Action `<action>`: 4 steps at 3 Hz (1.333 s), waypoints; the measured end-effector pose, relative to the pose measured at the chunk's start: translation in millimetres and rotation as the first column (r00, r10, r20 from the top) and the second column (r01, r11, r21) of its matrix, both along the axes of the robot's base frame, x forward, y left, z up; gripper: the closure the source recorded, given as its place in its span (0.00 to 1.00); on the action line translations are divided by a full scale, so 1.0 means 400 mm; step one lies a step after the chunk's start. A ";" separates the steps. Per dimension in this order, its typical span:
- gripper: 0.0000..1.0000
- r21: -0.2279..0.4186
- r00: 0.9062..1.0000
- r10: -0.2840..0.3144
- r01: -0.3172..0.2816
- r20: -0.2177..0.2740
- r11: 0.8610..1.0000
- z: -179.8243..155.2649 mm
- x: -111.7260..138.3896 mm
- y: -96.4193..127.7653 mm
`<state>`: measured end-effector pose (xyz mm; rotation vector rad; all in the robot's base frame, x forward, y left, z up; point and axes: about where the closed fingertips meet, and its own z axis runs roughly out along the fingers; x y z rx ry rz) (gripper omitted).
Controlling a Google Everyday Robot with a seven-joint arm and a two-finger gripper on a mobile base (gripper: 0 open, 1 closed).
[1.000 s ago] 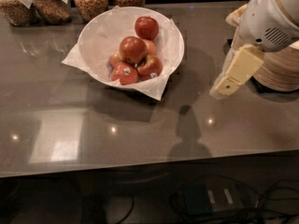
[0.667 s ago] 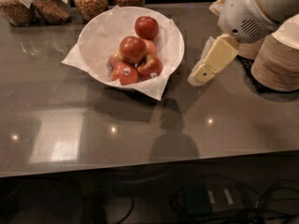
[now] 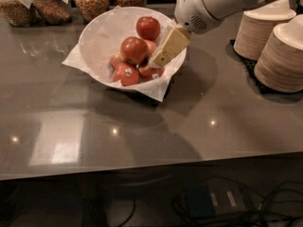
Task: Pick apple from white bowl
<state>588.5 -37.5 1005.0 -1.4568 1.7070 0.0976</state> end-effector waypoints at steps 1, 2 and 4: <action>0.00 0.000 1.000 0.000 0.000 0.000 1.000 0.000 0.000 0.000; 0.00 0.021 0.999 -0.004 0.003 0.035 1.000 0.003 0.014 0.010; 0.42 0.073 0.998 0.042 -0.046 0.052 0.996 -0.029 0.046 0.084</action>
Offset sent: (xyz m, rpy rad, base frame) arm 0.0165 0.0049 -0.0008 0.0532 -0.0790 -0.0160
